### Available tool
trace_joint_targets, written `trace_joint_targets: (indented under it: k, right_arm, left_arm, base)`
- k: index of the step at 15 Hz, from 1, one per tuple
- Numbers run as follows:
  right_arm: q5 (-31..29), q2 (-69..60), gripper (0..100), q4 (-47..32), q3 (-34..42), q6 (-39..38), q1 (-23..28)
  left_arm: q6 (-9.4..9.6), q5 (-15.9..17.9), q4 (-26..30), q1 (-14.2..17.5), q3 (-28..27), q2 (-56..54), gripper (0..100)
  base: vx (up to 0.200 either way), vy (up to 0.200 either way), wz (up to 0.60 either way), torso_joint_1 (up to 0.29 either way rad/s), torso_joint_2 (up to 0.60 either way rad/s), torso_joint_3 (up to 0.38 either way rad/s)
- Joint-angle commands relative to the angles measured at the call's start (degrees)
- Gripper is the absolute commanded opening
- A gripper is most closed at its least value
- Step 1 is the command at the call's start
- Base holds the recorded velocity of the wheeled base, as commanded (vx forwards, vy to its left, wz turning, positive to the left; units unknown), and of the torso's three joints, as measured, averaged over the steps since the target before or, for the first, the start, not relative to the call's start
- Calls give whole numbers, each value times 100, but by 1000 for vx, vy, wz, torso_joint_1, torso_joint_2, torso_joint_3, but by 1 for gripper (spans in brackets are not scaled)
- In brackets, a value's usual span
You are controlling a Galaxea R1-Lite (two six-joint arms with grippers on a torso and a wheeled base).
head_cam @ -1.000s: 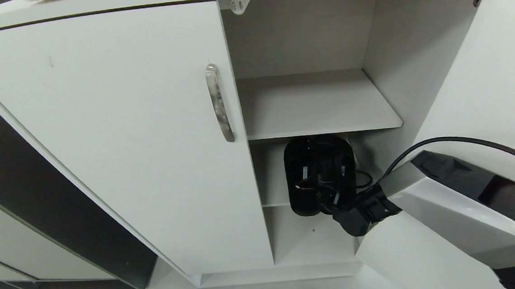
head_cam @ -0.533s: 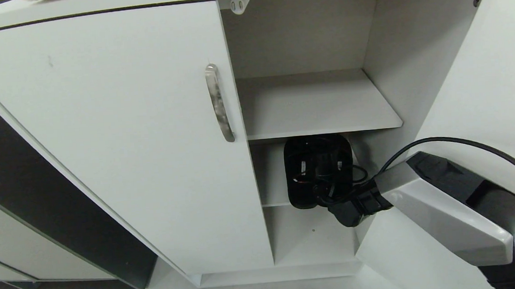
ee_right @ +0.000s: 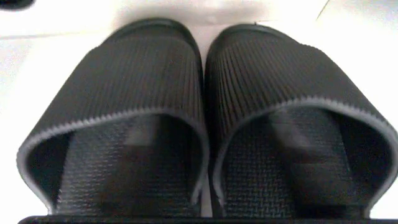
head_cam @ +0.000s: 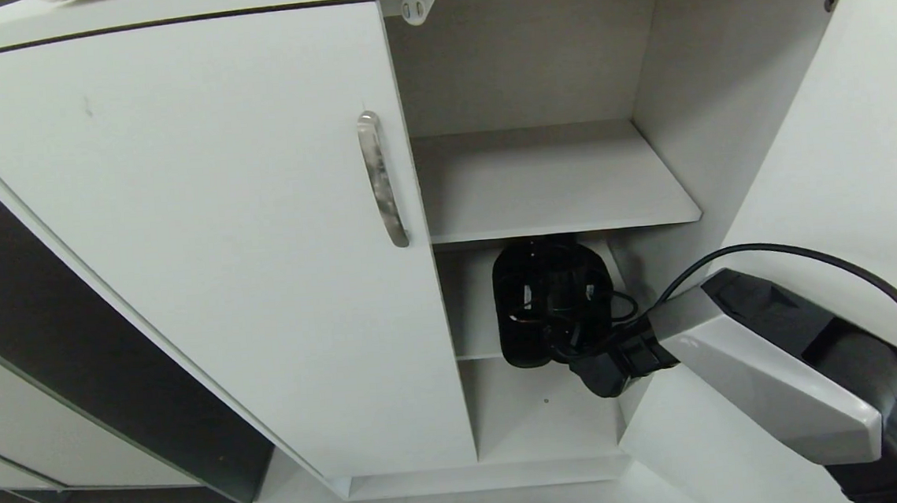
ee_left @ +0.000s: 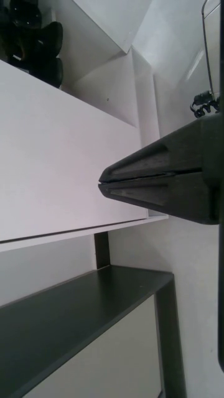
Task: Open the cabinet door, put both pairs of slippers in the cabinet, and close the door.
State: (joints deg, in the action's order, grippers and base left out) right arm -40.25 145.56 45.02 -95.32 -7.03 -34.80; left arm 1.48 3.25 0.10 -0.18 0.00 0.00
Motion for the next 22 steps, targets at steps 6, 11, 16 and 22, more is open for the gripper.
trace_joint_targets:
  k: [6, 11, 16, 22]
  right_arm:
    - [-53, -1249, 100, 938, 2175, 27, -369]
    - [0, -2471, 100, 1949, 4795, 35, -984]
    - [26, -2664, 100, 2890, 5489, 378, -1055]
    - [44, -2629, 100, 2898, 5498, 369, -1072]
  left_arm:
    - [2, 0, -1, 1, 0, 9, 0]
    - [2, 0, -1, 1, 0, 9, 0]
    - [2, 0, -1, 1, 0, 9, 0]
    - [2, 0, -1, 1, 0, 9, 0]
  base:
    - [0, 0, 0, 0, 0, 0]
    - [0, 0, 0, 0, 0, 0]
    - [0, 0, 0, 0, 0, 0]
    - [-167, 0, 0, 1, 0, 1]
